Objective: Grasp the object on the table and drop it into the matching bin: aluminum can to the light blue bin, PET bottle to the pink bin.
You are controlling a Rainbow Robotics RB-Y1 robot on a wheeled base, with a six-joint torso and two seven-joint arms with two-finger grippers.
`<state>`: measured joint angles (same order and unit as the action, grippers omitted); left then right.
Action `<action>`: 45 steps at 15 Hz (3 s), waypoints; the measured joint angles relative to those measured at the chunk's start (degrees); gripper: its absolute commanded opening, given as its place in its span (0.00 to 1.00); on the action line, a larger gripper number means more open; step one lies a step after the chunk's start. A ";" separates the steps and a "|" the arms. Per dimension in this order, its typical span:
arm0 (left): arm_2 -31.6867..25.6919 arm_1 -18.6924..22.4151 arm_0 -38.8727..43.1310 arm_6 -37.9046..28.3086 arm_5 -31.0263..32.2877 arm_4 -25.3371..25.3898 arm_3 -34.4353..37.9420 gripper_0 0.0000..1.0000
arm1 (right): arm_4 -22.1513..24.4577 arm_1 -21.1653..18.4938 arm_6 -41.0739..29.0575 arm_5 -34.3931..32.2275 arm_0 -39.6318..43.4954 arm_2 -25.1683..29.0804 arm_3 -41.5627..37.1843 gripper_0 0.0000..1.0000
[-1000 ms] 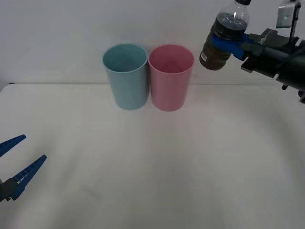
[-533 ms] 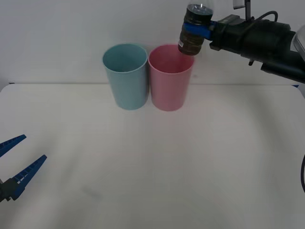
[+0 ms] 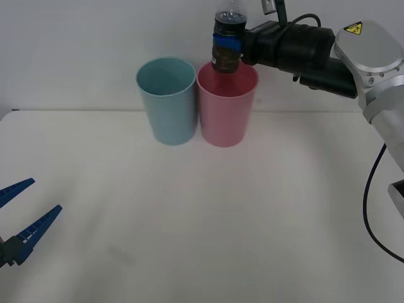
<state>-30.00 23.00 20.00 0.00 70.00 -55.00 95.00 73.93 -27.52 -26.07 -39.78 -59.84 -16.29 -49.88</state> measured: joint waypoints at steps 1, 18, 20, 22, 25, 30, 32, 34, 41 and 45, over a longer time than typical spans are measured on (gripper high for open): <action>0.00 0.00 0.00 0.00 0.00 0.00 0.00 1.00 | 0.05 0.33 0.51 0.87 -0.09 -0.22 0.11 0.00; 0.00 0.00 0.00 0.00 0.00 0.00 0.00 1.00 | -3.55 -0.86 6.33 1.14 2.46 0.61 -3.52 1.00; 0.00 0.00 0.00 0.00 0.00 0.00 0.00 1.00 | -3.59 -2.00 6.69 0.89 5.10 1.24 -7.05 1.00; 0.00 0.00 0.00 0.00 0.00 0.00 0.00 1.00 | -3.55 -2.96 7.04 -0.66 7.44 2.47 -9.48 1.00; 0.00 0.00 0.00 0.00 0.00 0.00 0.00 1.00 | -3.56 -4.79 7.29 -3.13 12.34 5.21 -14.98 1.00; 0.00 0.00 0.00 0.00 0.00 0.00 0.00 1.00 | -3.47 -7.56 7.94 -7.45 26.24 12.87 -28.92 1.00; 0.00 0.00 0.00 0.00 0.00 0.00 0.00 1.00 | -3.30 -8.03 8.55 -11.74 32.73 17.46 -34.21 1.00; 0.00 0.00 0.00 0.00 0.00 0.00 0.00 1.00 | -3.28 -8.17 9.26 -13.35 38.33 20.83 -39.19 1.00; 0.00 0.00 0.00 0.00 0.00 0.00 0.00 1.00 | -2.95 -6.12 18.14 -23.52 53.94 33.52 -47.51 1.00; 0.00 0.00 0.00 0.00 0.00 0.00 0.00 1.00 | -2.94 -4.31 22.76 -29.69 61.13 39.51 -47.52 1.00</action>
<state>-30.00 23.00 20.00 0.00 70.00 -55.00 95.00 71.00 -31.83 -3.31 -69.46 1.29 23.22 -97.40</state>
